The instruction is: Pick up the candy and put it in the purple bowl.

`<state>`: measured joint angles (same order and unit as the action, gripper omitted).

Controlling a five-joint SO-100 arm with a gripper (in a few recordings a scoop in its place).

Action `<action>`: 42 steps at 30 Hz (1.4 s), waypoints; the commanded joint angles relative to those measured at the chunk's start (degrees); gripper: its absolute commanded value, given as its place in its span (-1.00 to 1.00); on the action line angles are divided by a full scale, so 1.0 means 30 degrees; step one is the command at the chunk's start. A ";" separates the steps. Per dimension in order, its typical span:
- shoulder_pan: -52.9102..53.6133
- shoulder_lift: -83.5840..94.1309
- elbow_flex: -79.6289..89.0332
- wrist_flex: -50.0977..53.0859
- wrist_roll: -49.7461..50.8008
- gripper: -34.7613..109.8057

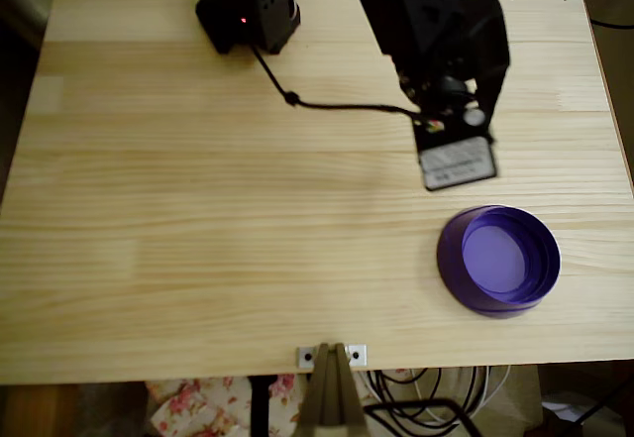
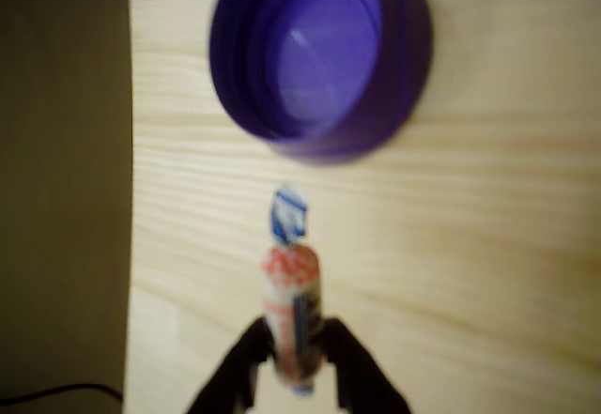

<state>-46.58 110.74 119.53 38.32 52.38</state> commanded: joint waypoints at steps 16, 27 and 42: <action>0.1406 -0.6152 -0.7998 -0.2021 -0.3691 -0.53; 0.1611 -0.9141 -1.2100 -0.1465 -0.3779 -0.53; 0.1611 -1.1191 -1.3389 -0.1523 -0.3398 -0.37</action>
<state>-41.48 74.79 85.52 34.28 41.84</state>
